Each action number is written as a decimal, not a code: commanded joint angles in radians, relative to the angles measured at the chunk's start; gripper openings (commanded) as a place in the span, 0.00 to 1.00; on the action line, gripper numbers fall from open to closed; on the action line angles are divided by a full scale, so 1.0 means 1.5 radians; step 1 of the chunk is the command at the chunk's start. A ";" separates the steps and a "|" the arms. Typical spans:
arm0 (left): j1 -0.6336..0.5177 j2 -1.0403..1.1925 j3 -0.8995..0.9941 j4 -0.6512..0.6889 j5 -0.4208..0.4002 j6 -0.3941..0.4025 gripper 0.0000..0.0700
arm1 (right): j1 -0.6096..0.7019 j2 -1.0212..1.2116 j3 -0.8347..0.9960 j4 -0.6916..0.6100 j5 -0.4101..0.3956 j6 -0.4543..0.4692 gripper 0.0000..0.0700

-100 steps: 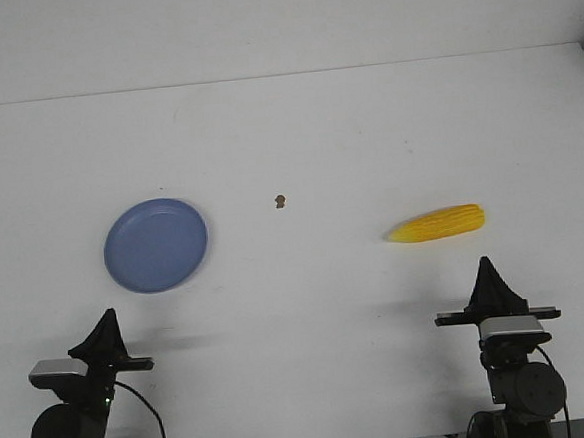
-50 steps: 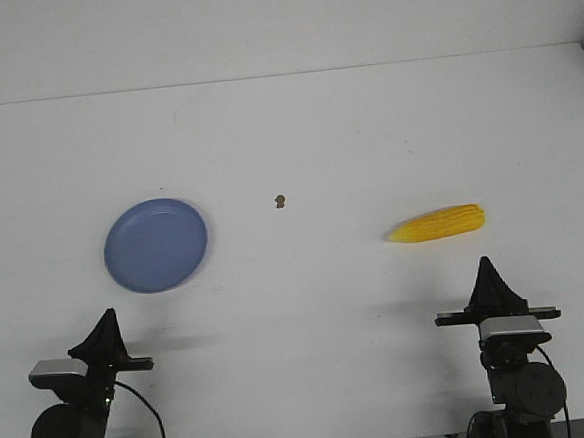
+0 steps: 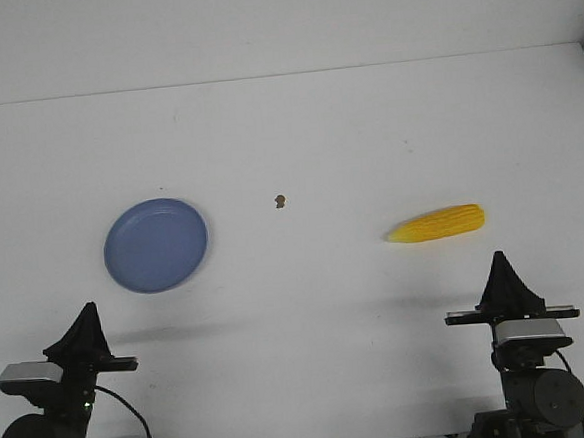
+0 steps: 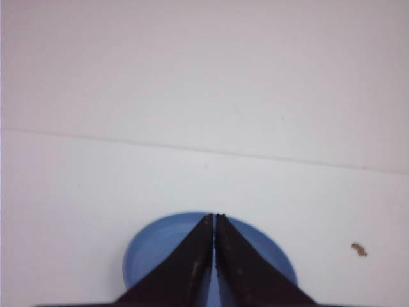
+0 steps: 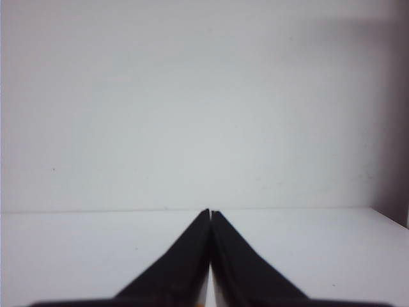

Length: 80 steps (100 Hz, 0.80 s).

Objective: Place corn on plate with both arms

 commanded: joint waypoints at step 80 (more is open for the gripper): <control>0.001 0.441 0.497 -0.378 0.000 0.024 0.02 | 0.012 0.355 0.446 -0.486 -0.011 0.004 0.00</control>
